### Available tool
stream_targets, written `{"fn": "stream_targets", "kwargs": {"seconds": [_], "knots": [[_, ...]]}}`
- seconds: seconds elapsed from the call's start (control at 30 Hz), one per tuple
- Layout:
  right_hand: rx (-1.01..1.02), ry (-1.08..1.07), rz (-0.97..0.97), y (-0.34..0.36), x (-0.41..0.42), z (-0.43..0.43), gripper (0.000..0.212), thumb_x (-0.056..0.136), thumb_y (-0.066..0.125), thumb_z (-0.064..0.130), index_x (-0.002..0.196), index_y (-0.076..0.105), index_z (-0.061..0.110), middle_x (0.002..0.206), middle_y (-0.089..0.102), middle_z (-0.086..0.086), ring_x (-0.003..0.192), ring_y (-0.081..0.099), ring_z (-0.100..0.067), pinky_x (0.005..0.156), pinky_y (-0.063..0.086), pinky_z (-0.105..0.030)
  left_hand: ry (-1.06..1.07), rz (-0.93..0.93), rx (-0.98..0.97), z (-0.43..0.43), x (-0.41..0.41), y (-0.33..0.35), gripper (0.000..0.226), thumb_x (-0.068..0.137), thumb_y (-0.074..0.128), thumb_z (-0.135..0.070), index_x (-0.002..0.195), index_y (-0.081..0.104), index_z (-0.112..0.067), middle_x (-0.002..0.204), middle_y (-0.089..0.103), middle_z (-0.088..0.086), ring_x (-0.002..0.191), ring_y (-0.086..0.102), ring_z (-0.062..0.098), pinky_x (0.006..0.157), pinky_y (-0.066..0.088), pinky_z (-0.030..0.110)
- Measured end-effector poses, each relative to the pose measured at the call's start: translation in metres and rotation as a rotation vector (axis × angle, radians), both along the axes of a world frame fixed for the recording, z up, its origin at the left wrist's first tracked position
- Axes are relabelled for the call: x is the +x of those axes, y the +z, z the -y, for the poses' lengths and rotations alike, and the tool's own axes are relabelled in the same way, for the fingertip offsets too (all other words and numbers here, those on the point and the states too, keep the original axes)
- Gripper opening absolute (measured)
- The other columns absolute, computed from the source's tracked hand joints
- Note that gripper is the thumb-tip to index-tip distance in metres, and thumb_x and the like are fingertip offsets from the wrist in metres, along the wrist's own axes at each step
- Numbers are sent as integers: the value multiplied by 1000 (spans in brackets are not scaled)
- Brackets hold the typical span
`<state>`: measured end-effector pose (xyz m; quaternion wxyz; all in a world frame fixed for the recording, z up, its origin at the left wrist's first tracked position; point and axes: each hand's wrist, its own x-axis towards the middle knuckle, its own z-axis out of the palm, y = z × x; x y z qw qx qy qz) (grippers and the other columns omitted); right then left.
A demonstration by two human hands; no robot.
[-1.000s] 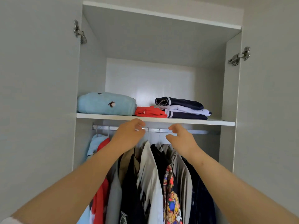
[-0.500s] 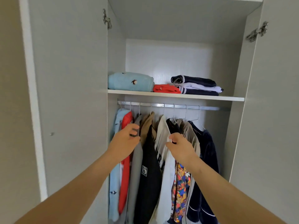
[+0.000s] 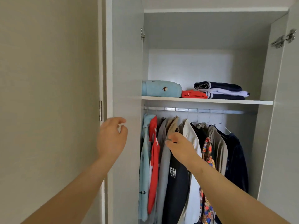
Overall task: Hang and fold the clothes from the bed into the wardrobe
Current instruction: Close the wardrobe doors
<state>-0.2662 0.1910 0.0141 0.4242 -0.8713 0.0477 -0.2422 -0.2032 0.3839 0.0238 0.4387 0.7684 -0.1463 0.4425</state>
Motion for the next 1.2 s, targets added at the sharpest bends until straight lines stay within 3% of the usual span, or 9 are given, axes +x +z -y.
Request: {"fn": "stream_targets", "kwargs": {"seconds": [0.1,0.23,0.43,0.53,0.63,0.8,0.93,1.07,1.2], "knots": [[-6,12,12,0,7,-28,30,95,49,19,124,50,12,98,48,5,68,42,4,51,33,6,146,120,68,-26,7,2,29,77,59,-1,104,65,-12,109,58,9,101,51,32,84,34,35],[7,-7,25,1,10,-52,29,95,48,18,124,50,12,100,48,4,69,43,3,50,33,5,-274,-108,-114,-39,16,2,49,84,59,-6,129,43,-15,119,51,-4,104,55,19,90,50,41],[50,-59,6,1,6,-63,22,95,49,19,116,51,13,89,49,8,77,51,-5,51,37,1,-304,-132,-234,-42,24,-6,31,86,62,-15,114,51,-19,103,62,-4,86,62,13,76,55,33],[28,-98,-12,2,0,-57,30,95,49,20,124,49,14,99,47,6,86,46,-8,71,38,-10,-305,-132,-303,-30,16,-8,30,86,60,-12,116,55,-16,100,60,-11,82,60,8,69,50,24],[44,-133,-31,-1,-7,-49,29,95,49,21,123,49,14,109,48,4,97,46,-12,82,36,-22,-338,-136,-336,-18,7,-11,34,87,58,-9,120,55,-14,103,60,-11,87,56,6,77,49,26],[82,-179,-41,-3,-14,-24,32,94,49,22,126,48,16,129,50,-4,105,50,-17,82,36,-23,-375,-84,-220,9,-3,-19,37,90,56,-15,127,53,-19,103,56,-15,85,54,2,68,42,12],[63,-212,-30,-3,-12,5,31,94,49,24,124,49,18,129,52,-2,94,49,-12,77,36,-22,-367,-52,-122,44,-3,-26,43,93,52,-17,135,47,-22,123,61,-4,101,62,15,85,52,32],[49,-211,-22,1,-7,42,29,94,50,23,122,50,20,127,51,1,78,51,-3,61,39,-12,-245,152,-11,81,2,-28,40,84,60,-13,124,59,-12,117,66,1,96,65,24,82,44,28],[11,-219,-28,7,-2,87,32,94,50,23,125,50,18,129,52,-1,86,50,-7,72,38,-19,-224,302,88,123,11,-30,45,82,50,-30,120,62,-6,118,65,7,103,63,29,87,43,40]]}}
